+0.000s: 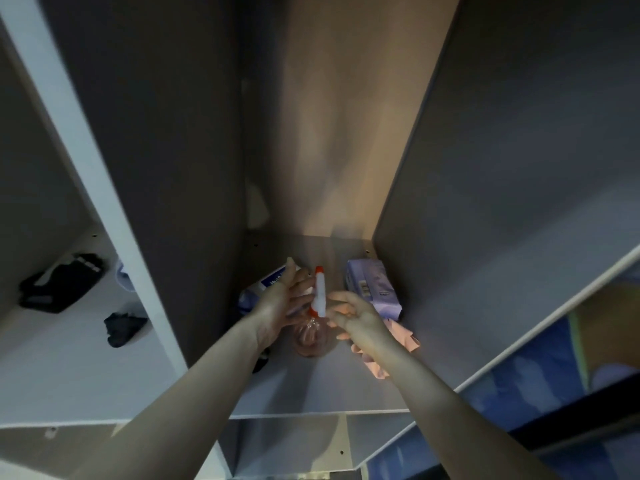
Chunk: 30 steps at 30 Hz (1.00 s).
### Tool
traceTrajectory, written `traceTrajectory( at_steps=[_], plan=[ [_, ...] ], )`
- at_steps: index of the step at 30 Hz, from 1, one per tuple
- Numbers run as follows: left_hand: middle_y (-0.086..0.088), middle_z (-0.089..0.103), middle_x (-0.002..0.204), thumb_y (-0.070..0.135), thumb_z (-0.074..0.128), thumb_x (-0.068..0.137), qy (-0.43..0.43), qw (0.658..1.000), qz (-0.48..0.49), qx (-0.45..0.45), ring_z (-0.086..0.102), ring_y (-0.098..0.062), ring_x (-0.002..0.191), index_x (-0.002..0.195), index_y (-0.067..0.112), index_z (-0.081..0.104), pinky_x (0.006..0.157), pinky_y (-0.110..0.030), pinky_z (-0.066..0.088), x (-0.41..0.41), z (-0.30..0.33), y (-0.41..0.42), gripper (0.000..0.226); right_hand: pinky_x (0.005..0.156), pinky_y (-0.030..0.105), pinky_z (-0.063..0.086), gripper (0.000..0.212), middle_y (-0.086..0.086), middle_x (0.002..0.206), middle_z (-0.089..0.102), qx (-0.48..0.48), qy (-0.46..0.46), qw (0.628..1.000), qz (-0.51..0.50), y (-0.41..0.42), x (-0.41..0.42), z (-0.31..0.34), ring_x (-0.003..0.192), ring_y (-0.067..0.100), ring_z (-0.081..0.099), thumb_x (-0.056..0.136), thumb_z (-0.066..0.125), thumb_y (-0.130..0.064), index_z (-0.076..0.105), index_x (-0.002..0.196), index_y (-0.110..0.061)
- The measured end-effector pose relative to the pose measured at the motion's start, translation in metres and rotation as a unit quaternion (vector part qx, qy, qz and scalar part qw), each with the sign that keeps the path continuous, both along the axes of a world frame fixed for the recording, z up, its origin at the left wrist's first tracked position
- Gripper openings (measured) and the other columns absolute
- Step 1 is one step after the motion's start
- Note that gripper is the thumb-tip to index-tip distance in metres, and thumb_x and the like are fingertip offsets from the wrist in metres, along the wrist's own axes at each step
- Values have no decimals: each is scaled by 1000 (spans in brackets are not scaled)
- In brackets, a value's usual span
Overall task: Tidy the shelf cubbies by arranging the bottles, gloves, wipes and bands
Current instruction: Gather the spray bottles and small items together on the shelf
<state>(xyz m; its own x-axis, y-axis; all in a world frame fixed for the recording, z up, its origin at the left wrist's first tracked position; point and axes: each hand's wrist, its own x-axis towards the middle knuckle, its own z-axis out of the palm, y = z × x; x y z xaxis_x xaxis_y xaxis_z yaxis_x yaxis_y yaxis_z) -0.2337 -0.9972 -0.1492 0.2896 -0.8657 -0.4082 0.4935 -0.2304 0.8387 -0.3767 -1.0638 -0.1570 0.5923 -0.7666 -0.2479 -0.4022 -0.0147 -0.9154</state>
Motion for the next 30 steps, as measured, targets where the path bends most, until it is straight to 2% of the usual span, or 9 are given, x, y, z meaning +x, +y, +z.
traceTrajectory(
  at_steps=[3, 6, 10, 14, 17, 21, 25, 26, 30],
  plan=[
    [-1, 60, 130, 58, 36, 94, 17, 999, 41, 10, 58, -17, 113, 126, 20, 56, 79, -33, 49, 3, 4, 0, 53, 47, 9, 42, 30, 1, 100, 62, -13, -26, 999, -30, 2, -8, 4, 80, 14, 58, 94, 54, -4, 56, 118, -19],
    [-2, 66, 100, 37, 51, 95, -23, 996, 80, 9, 67, -7, 72, 117, 15, 60, 51, -18, 53, 2, 25, 15, 32, 65, 21, 48, 30, 1, 99, 61, -47, -49, 995, -71, -1, -17, 5, 86, 14, 58, 91, 57, -1, 57, 112, -23],
    [-3, 63, 117, 23, 58, 93, -168, 981, 94, -18, 61, -5, 83, 124, 18, 58, 69, -22, 51, 11, 45, 34, 31, 79, 28, 50, 32, 5, 99, 61, -99, -76, 986, -109, -2, -35, 19, 90, 15, 58, 87, 58, 6, 61, 114, -9],
    [-7, 66, 117, 17, 61, 91, -227, 968, 108, -27, 65, -15, 94, 124, 16, 60, 87, -30, 51, 12, 47, 57, 33, 68, 7, 46, 32, 3, 94, 60, -115, -118, 978, -127, 7, -58, 42, 82, 8, 57, 88, 55, 8, 60, 107, -17],
    [-9, 68, 114, 15, 59, 92, -237, 966, 99, -38, 65, -14, 90, 120, 16, 62, 83, -29, 51, 4, 45, 84, 28, 71, 11, 49, 38, 2, 94, 62, -120, -136, 975, -130, 25, -73, 55, 86, 13, 59, 88, 57, 7, 61, 100, -29],
    [-4, 66, 115, 15, 59, 92, -262, 958, 105, -46, 64, -9, 91, 121, 19, 59, 76, -24, 53, -9, 47, 124, 29, 48, 15, 51, 33, 4, 101, 62, -94, -152, 979, -101, 66, -77, 69, 80, 8, 58, 90, 56, 5, 60, 111, -20],
    [9, 62, 118, 16, 63, 90, -330, 934, 121, -60, 59, -9, 109, 129, 22, 55, 98, -36, 49, -17, 52, 163, 40, 78, 42, 58, 35, -1, 105, 64, -129, -136, 980, -65, 105, -67, 67, 89, 9, 60, 89, 60, 1, 61, 117, -20],
    [10, 62, 120, 15, 63, 90, -335, 932, 127, -61, 60, -8, 109, 129, 22, 56, 99, -37, 48, -16, 53, 173, 41, 83, 41, 55, 36, -6, 102, 65, -135, -141, 979, -54, 115, -63, 66, 86, 2, 61, 88, 61, 1, 62, 115, -22],
    [7, 63, 121, 18, 67, 87, -343, 921, 175, -58, 62, -11, 105, 123, 26, 59, 93, -37, 52, -7, 59, 207, 38, 79, 8, 45, 37, -8, 103, 67, -158, -147, 976, 7, 153, -44, 64, 81, -8, 60, 88, 62, -1, 60, 111, -30]
  ],
)
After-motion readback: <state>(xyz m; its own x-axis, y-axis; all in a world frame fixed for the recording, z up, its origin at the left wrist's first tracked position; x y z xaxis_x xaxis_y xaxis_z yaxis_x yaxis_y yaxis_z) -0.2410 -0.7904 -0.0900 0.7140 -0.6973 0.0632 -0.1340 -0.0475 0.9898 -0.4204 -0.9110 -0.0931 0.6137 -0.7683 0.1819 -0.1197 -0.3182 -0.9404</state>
